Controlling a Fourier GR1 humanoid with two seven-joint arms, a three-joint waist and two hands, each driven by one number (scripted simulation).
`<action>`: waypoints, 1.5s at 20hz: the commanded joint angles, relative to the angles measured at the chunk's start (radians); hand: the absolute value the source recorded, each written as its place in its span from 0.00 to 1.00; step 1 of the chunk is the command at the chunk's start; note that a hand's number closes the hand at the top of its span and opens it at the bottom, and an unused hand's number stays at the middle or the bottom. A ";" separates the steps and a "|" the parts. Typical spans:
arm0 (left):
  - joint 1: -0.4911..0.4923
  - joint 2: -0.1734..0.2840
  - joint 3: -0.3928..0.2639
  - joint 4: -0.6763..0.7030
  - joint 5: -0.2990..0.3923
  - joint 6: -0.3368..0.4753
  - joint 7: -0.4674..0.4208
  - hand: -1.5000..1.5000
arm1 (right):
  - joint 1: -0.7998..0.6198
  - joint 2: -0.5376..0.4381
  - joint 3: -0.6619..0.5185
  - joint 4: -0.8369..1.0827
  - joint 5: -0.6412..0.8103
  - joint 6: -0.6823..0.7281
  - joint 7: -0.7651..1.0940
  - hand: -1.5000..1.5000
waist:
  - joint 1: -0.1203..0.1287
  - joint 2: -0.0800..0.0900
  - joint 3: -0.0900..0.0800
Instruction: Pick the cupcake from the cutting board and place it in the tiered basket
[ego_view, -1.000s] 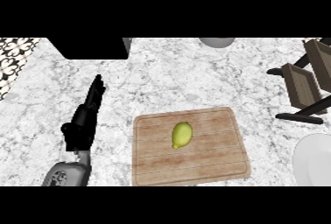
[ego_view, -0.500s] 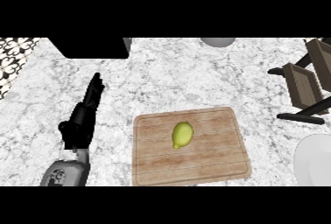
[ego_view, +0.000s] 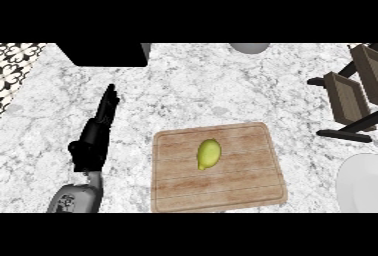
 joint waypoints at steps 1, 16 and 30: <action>-0.008 -0.012 0.001 0.023 -0.002 0.007 0.004 0.50 | 0.071 -0.015 -0.032 0.087 -0.026 -0.104 -0.043 1.00 | -0.005 -0.001 0.000; -0.006 0.018 0.023 -0.048 0.027 -0.026 0.047 0.50 | -0.044 -0.027 -0.378 0.140 -0.200 -0.407 0.171 0.00 | 0.003 -0.001 0.000; 0.059 -0.009 0.008 -0.016 -0.001 0.009 -0.017 0.50 | 0.250 -0.418 -0.802 0.108 -0.427 -0.164 0.122 0.00 | -0.047 -0.010 0.002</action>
